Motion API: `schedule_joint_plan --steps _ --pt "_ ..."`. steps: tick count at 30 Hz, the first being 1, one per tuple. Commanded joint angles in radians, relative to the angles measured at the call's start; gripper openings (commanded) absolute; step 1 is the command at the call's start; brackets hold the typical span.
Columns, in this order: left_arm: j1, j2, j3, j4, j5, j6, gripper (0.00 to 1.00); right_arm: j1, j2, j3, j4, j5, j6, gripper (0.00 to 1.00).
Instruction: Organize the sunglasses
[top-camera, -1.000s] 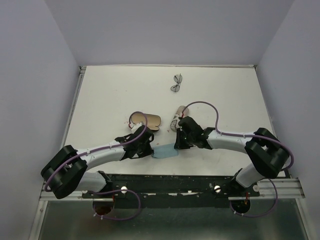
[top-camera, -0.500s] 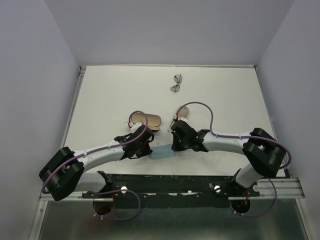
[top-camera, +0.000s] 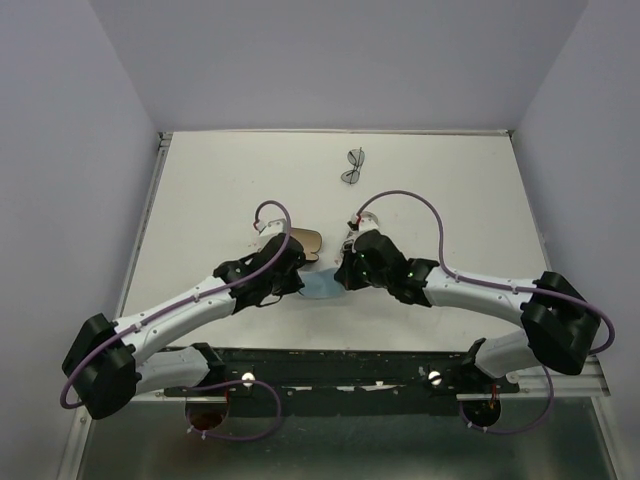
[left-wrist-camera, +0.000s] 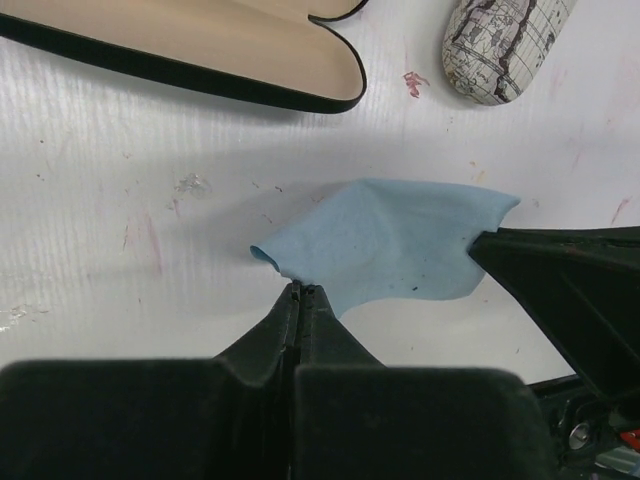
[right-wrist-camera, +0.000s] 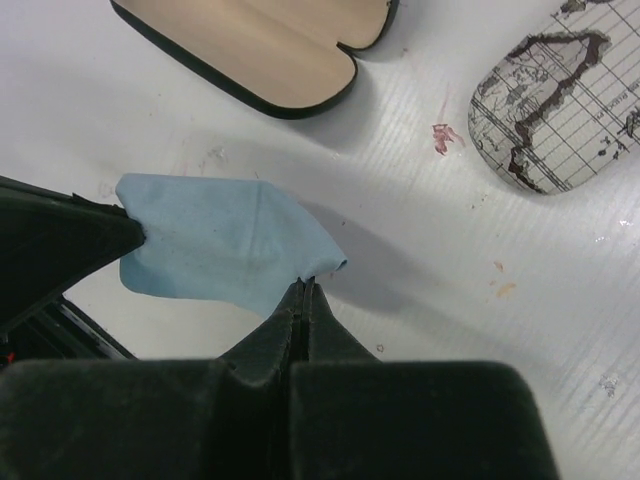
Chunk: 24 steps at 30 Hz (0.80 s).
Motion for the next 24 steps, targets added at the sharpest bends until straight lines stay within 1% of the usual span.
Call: schedule_joint_plan --steps 1,5,9,13,15,19,21,24 --pt "-0.005 -0.027 0.05 -0.083 -0.087 0.056 0.0 0.007 -0.027 0.035 0.059 0.011 -0.035 0.01" --pt "0.0 -0.028 0.099 -0.116 -0.133 0.118 0.0 0.007 -0.03 0.048 0.112 0.039 -0.037 0.01" --pt "0.035 -0.013 0.129 -0.076 -0.147 0.214 0.0 0.007 -0.012 0.066 0.207 0.086 -0.049 0.01" --pt "0.118 0.027 0.18 -0.027 -0.072 0.309 0.0 0.009 0.046 0.115 0.292 0.135 -0.066 0.01" --pt "0.158 0.054 0.204 -0.002 -0.044 0.362 0.0 0.007 0.094 0.155 0.3 0.184 -0.068 0.01" --pt "0.216 0.113 0.261 0.002 -0.027 0.447 0.0 0.009 0.183 0.228 0.327 0.243 -0.086 0.01" --pt "0.236 0.154 0.289 0.01 -0.029 0.5 0.0 0.009 0.224 0.255 0.356 0.258 -0.091 0.01" --pt "0.277 0.214 0.33 0.01 -0.01 0.54 0.0 0.006 0.286 0.297 0.37 0.269 -0.098 0.01"
